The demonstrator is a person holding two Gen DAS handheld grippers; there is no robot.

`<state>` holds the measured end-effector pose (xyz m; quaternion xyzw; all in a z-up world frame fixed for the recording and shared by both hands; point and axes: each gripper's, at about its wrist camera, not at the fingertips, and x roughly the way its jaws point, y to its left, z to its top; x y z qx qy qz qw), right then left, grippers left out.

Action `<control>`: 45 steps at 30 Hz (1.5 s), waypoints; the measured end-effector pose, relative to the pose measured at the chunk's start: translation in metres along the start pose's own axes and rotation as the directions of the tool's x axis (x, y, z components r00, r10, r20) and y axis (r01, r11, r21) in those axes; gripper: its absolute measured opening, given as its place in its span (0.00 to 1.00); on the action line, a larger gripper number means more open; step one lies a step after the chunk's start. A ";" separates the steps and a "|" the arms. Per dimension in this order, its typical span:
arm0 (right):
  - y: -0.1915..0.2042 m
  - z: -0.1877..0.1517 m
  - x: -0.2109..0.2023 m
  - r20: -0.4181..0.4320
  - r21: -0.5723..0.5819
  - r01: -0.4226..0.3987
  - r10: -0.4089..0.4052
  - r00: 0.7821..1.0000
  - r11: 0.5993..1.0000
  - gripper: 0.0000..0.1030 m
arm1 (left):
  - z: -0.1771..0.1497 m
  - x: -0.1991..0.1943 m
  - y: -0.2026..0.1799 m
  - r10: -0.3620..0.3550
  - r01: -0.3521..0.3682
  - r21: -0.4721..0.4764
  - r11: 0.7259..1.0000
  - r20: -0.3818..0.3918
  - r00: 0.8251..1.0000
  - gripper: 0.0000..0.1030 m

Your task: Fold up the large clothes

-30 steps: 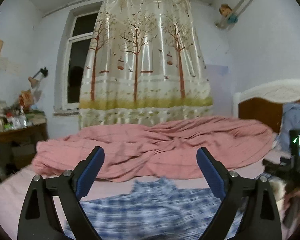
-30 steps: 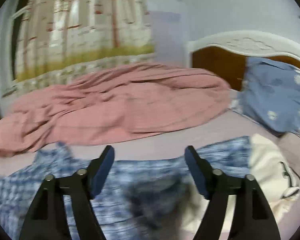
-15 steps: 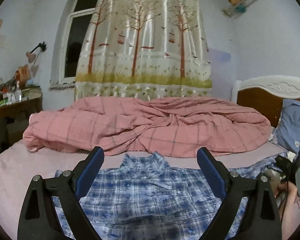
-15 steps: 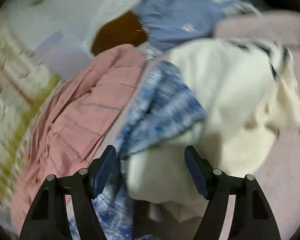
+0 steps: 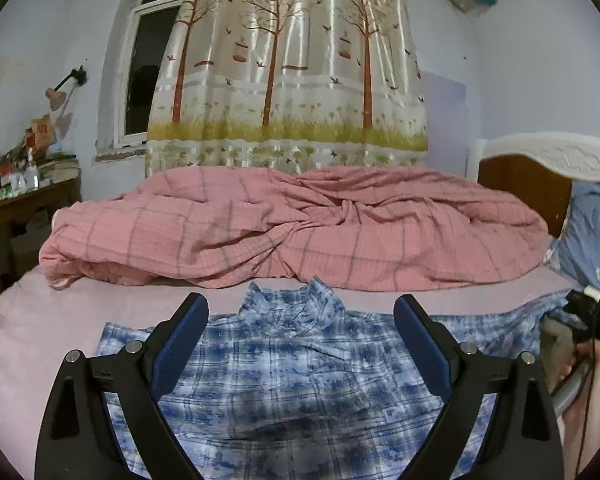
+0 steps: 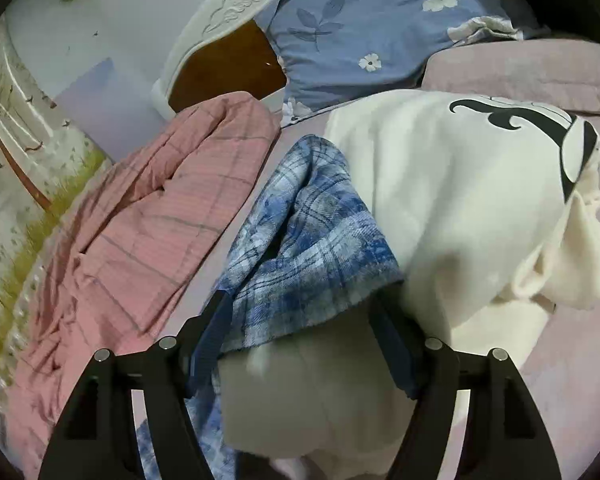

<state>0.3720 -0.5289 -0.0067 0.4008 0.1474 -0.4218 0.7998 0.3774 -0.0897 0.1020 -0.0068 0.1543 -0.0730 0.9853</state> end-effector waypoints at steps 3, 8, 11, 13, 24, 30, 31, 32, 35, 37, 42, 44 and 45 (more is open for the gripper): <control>0.001 0.003 0.002 0.041 -0.047 0.017 -0.015 0.999 0.999 0.14 | -0.002 0.005 -0.003 0.000 0.001 0.040 0.999 -0.030 1.000 0.91; 0.034 0.005 -0.025 0.118 -0.272 -0.057 0.092 0.989 0.961 0.07 | -0.003 0.003 -0.003 0.011 -0.011 0.059 0.998 -0.014 1.000 0.90; 0.059 -0.001 -0.061 0.126 -0.377 -0.175 0.238 0.963 0.910 0.07 | -0.003 -0.002 -0.006 0.045 -0.046 0.092 0.995 0.021 0.999 0.90; 0.076 -0.005 -0.085 0.029 -0.437 -0.353 0.405 0.914 0.827 0.07 | -0.003 -0.004 -0.009 0.070 -0.074 0.118 0.990 0.035 0.997 0.90; 0.111 -0.024 -0.138 -0.491 -0.349 -0.862 0.712 0.503 0.368 0.07 | 0.000 -0.001 -0.003 -0.009 0.008 0.138 0.990 0.011 1.000 0.88; 0.138 -0.069 -0.130 -0.568 -0.395 -0.850 0.635 0.524 0.348 0.07 | -0.008 -0.005 -0.024 -0.120 0.118 0.242 0.963 -0.007 0.993 0.89; 0.141 -0.075 -0.130 -0.583 -0.393 -0.854 0.626 0.518 0.341 0.07 | -0.008 -0.005 -0.028 -0.097 0.093 0.255 0.962 0.002 0.995 0.88; 0.144 -0.078 -0.126 -0.592 -0.389 -0.857 0.621 0.514 0.338 0.07 | -0.010 -0.006 -0.032 -0.112 0.107 0.267 0.958 0.001 0.994 0.88; 0.150 -0.091 -0.120 -0.630 -0.344 -0.881 0.615 0.473 0.325 0.07 | -0.016 -0.008 -0.042 -0.221 0.219 0.292 0.931 -0.027 0.975 0.89; 0.152 -0.099 -0.122 -0.644 -0.338 -0.887 0.609 0.462 0.316 0.07 | -0.020 -0.009 -0.051 -0.268 0.266 0.310 0.913 -0.039 0.963 0.89; 0.153 -0.108 -0.127 -0.688 -0.267 -0.923 0.615 0.384 0.277 0.07 | -0.034 0.000 -0.067 -0.273 0.279 0.332 0.901 -0.066 0.960 0.89; 0.153 -0.110 -0.131 -0.707 -0.236 -0.939 0.619 0.342 0.249 0.07 | -0.038 0.006 -0.066 -0.281 0.287 0.312 0.906 -0.065 0.957 0.85; 0.154 -0.111 -0.134 -0.714 -0.226 -0.944 0.618 0.329 0.240 0.07 | -0.039 0.008 -0.064 -0.295 0.299 0.296 0.907 -0.062 0.954 0.78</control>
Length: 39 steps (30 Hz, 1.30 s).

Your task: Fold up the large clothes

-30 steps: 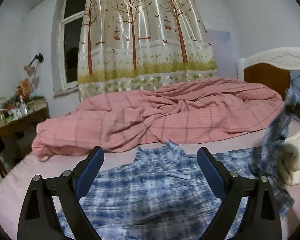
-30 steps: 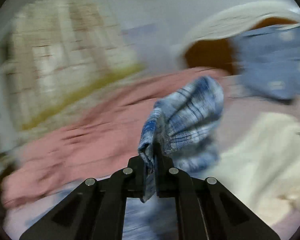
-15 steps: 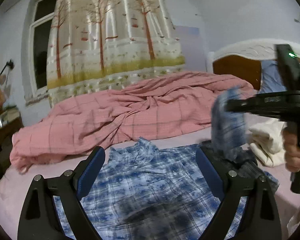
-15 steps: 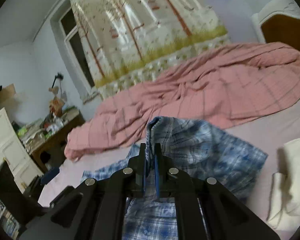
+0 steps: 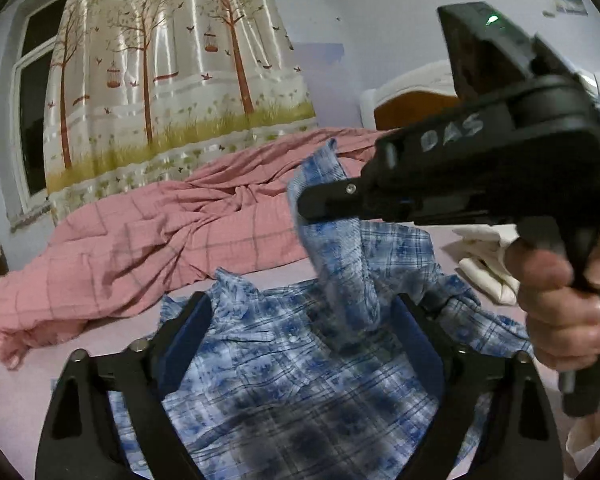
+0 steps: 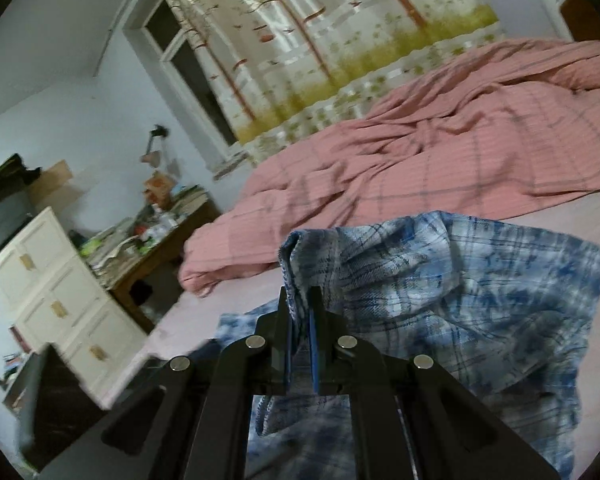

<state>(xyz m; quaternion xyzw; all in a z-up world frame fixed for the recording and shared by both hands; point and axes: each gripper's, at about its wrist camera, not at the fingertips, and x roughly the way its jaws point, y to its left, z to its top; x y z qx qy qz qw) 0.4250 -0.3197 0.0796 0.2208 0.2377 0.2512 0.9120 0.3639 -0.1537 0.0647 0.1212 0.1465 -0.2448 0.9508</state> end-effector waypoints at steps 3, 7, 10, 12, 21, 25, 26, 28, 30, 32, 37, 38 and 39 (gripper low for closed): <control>0.010 -0.004 0.004 -0.021 -0.014 -0.026 0.026 0.999 1.000 0.07 | -0.005 0.001 0.004 -0.026 0.027 -0.029 0.999 0.019 0.999 0.41; 0.018 -0.007 0.008 -0.027 -0.040 0.001 -0.002 1.000 0.999 0.08 | -0.006 0.002 0.010 0.002 -0.001 -0.048 0.999 0.017 1.000 0.04; 0.015 -0.005 0.004 -0.013 -0.048 0.045 -0.046 0.999 0.998 0.19 | -0.004 0.006 0.024 0.066 -0.066 -0.110 0.992 -0.005 0.998 0.03; 0.011 -0.002 -0.001 -0.004 -0.056 0.081 -0.082 0.997 0.995 0.46 | -0.005 0.011 0.039 0.107 -0.110 -0.152 0.982 -0.032 0.994 0.03; -0.056 0.011 -0.010 -0.055 -0.041 0.321 -0.323 0.945 0.946 0.52 | -0.038 0.042 0.108 0.262 -0.290 -0.215 0.933 -0.152 0.953 0.03; -0.098 -0.001 0.017 -0.202 -0.052 0.375 -0.378 0.904 0.926 0.52 | -0.053 0.051 0.134 0.309 -0.352 -0.247 0.903 -0.197 0.931 0.03; -0.105 -0.004 0.023 -0.226 -0.051 0.390 -0.391 0.892 0.919 0.52 | -0.055 0.050 0.139 0.320 -0.364 -0.256 0.895 -0.200 0.926 0.03; -0.116 -0.012 0.034 -0.268 -0.056 0.407 -0.406 0.874 0.912 0.52 | -0.060 0.046 0.148 0.348 -0.395 -0.264 0.880 -0.208 0.914 0.03; -0.124 -0.021 0.047 -0.305 -0.079 0.426 -0.428 0.851 0.901 0.52 | -0.063 0.045 0.157 0.379 -0.428 -0.267 0.864 -0.215 0.900 0.03; -0.128 -0.029 0.061 -0.327 -0.121 0.457 -0.470 0.820 0.881 0.52 | -0.068 0.045 0.164 0.406 -0.461 -0.268 0.846 -0.238 0.883 0.03; -0.138 -0.049 0.089 -0.354 -0.229 0.561 -0.605 0.713 0.795 0.52 | -0.084 0.059 0.175 0.426 -0.520 -0.259 0.814 -0.344 0.837 0.03; -0.142 -0.051 0.093 -0.351 -0.252 0.589 -0.640 0.684 0.768 0.52 | -0.088 0.062 0.176 0.419 -0.522 -0.257 0.813 -0.365 0.832 0.04; -0.144 -0.052 0.094 -0.346 -0.262 0.606 -0.659 0.667 0.751 0.52 | -0.090 0.066 0.177 0.415 -0.527 -0.250 0.812 -0.387 0.824 0.04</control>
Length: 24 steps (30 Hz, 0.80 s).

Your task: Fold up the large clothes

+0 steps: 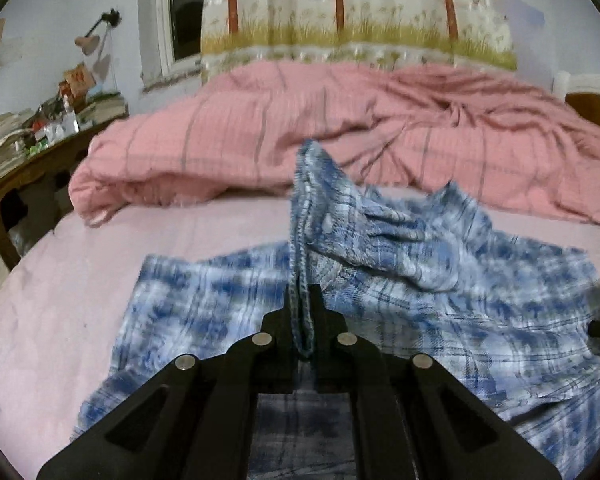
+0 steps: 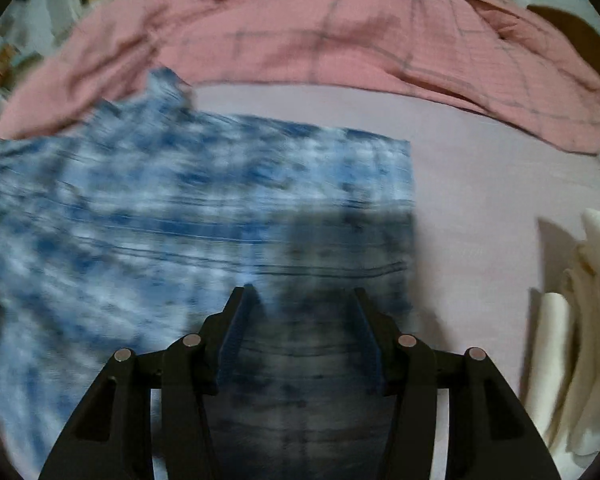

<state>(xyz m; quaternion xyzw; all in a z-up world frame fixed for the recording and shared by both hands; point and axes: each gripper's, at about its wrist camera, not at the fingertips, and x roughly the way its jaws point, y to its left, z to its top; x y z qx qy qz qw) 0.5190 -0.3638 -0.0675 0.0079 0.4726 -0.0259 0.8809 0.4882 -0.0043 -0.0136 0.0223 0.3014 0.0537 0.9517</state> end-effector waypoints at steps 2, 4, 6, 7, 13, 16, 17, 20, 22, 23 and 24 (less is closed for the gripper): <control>-0.010 0.000 0.001 0.012 0.038 0.014 -0.015 1.000 0.999 0.52 | -0.003 0.009 -0.001 0.015 -0.015 0.006 1.000 -0.037 0.999 0.04; -0.023 0.002 0.000 0.018 0.099 0.017 -0.019 1.000 0.995 0.52 | -0.004 0.015 0.000 0.021 -0.021 0.002 1.000 -0.067 0.998 0.05; -0.041 0.001 -0.002 0.029 0.159 0.049 -0.054 0.998 0.986 0.52 | -0.007 0.023 0.004 0.036 -0.038 -0.010 0.999 -0.103 0.994 0.09; -0.048 0.000 -0.001 0.025 0.177 0.053 -0.059 0.998 0.983 0.52 | -0.008 0.027 0.007 0.047 -0.049 -0.018 0.999 -0.123 0.991 0.09; -0.068 0.002 -0.024 0.091 0.226 -0.139 0.121 0.988 0.964 0.51 | -0.010 0.034 0.033 -0.032 0.008 -0.142 0.990 -0.168 0.985 0.18; -0.054 0.005 -0.040 0.127 0.183 -0.189 0.167 0.978 0.965 0.51 | -0.006 0.026 0.036 -0.031 0.015 -0.127 0.992 -0.127 0.991 0.42; -0.048 0.006 -0.045 0.132 0.166 -0.207 0.186 0.974 0.964 0.51 | -0.005 0.024 0.037 -0.022 0.007 -0.123 0.992 -0.118 0.993 0.42; -0.029 0.006 -0.051 0.122 0.107 -0.217 0.204 0.971 0.970 0.51 | -0.003 0.024 0.043 -0.020 0.002 -0.137 0.991 -0.135 0.991 0.42; -0.013 0.006 -0.047 0.095 0.056 -0.203 0.197 0.976 0.978 0.51 | -0.002 0.024 0.044 -0.021 0.003 -0.131 0.991 -0.139 0.990 0.43; -0.007 0.005 -0.044 0.078 0.038 -0.196 0.193 0.978 0.980 0.51 | -0.003 0.025 0.043 -0.004 -0.013 -0.118 0.993 -0.145 0.989 0.43; -0.003 0.004 -0.040 0.059 0.026 -0.186 0.185 0.981 0.982 0.51 | -0.003 0.027 0.043 0.012 -0.028 -0.104 0.994 -0.154 0.988 0.43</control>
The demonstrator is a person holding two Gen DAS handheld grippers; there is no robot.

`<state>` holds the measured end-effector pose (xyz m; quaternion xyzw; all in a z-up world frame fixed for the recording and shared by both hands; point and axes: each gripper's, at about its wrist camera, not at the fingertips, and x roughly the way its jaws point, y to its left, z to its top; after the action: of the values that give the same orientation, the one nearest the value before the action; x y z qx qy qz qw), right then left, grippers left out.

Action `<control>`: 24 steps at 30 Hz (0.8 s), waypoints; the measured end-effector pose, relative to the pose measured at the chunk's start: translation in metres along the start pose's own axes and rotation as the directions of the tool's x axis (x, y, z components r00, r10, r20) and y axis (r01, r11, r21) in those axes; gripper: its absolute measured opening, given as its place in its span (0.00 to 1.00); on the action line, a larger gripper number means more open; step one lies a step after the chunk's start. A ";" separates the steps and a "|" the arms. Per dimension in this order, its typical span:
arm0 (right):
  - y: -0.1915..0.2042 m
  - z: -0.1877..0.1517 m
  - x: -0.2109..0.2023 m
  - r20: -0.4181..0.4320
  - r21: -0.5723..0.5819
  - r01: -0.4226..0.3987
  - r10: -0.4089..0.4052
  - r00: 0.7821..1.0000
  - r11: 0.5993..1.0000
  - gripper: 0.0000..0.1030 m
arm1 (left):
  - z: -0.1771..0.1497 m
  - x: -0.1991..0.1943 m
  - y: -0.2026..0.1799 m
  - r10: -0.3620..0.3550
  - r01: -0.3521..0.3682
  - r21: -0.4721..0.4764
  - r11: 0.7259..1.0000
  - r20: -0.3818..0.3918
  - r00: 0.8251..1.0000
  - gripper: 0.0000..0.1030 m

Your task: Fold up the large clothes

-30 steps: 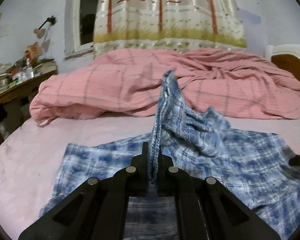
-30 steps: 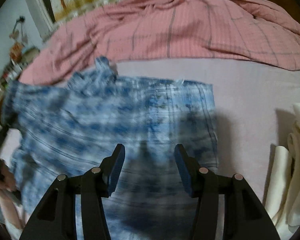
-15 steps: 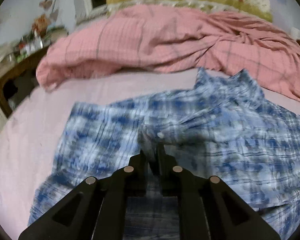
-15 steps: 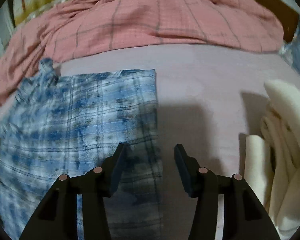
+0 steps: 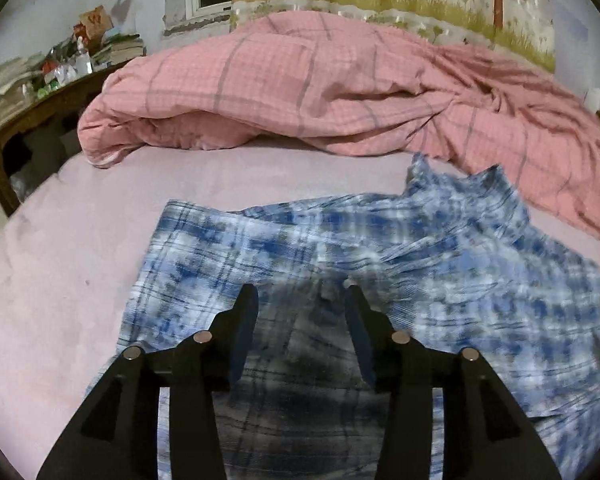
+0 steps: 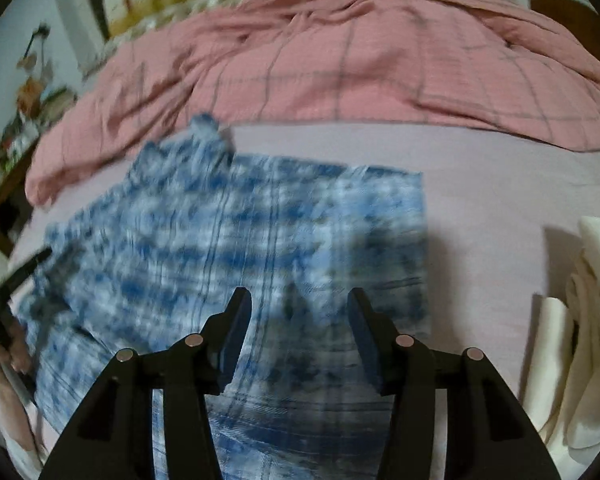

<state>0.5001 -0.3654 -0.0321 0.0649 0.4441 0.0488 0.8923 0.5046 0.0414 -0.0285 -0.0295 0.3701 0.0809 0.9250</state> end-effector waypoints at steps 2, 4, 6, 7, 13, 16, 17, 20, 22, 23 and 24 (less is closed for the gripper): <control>0.004 -0.004 0.017 -0.063 -0.017 0.042 -0.043 0.997 0.999 0.51 | -0.001 0.009 -0.002 -0.001 0.001 0.011 1.000 -0.038 0.999 0.43; -0.002 -0.008 0.027 -0.109 0.002 0.073 -0.073 0.991 0.997 0.51 | -0.005 0.017 -0.001 -0.049 0.048 -0.009 0.999 -0.082 0.995 0.43; -0.012 -0.009 0.016 -0.105 0.027 0.083 -0.079 0.991 0.996 0.51 | -0.006 0.017 -0.002 -0.041 0.041 -0.007 0.999 -0.087 0.995 0.43; -0.018 -0.010 0.002 -0.069 0.046 0.073 -0.070 0.995 0.996 0.51 | -0.006 0.010 -0.003 -0.039 0.039 0.001 0.999 -0.071 0.997 0.43; -0.027 -0.040 -0.080 0.072 0.053 0.113 -0.117 0.991 0.992 0.51 | -0.003 -0.089 -0.012 -0.086 0.073 0.097 0.993 0.131 0.988 0.43; -0.023 -0.071 -0.094 0.100 0.022 0.166 -0.167 0.981 0.986 0.51 | -0.018 -0.136 -0.013 -0.057 0.011 0.180 0.984 0.253 0.966 0.50; -0.021 -0.083 -0.093 0.114 -0.009 0.189 -0.187 0.976 0.982 0.51 | -0.023 -0.146 -0.007 -0.058 0.007 0.185 0.983 0.273 0.960 0.51; -0.027 -0.101 -0.078 0.131 -0.032 0.192 -0.186 0.974 0.981 0.44 | -0.039 -0.157 0.020 -0.026 -0.030 0.191 0.981 0.283 0.959 0.51; -0.038 -0.102 -0.061 0.100 0.013 0.124 -0.125 0.987 0.992 0.42 | -0.050 -0.156 0.037 0.028 -0.088 0.193 0.977 0.295 0.955 0.51; -0.039 -0.101 -0.054 0.085 0.016 0.094 -0.095 0.992 0.995 0.42 | -0.056 -0.152 0.047 0.039 -0.097 0.188 0.977 0.290 0.956 0.51; -0.037 -0.100 -0.048 0.071 0.002 0.102 -0.102 0.992 0.995 0.42 | -0.061 -0.147 0.056 0.044 -0.096 0.177 0.979 0.277 0.960 0.51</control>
<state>0.3930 -0.4015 -0.0599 0.0433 0.4149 0.0011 0.9089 0.3489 0.0713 0.0285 0.0831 0.2463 0.0817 0.9622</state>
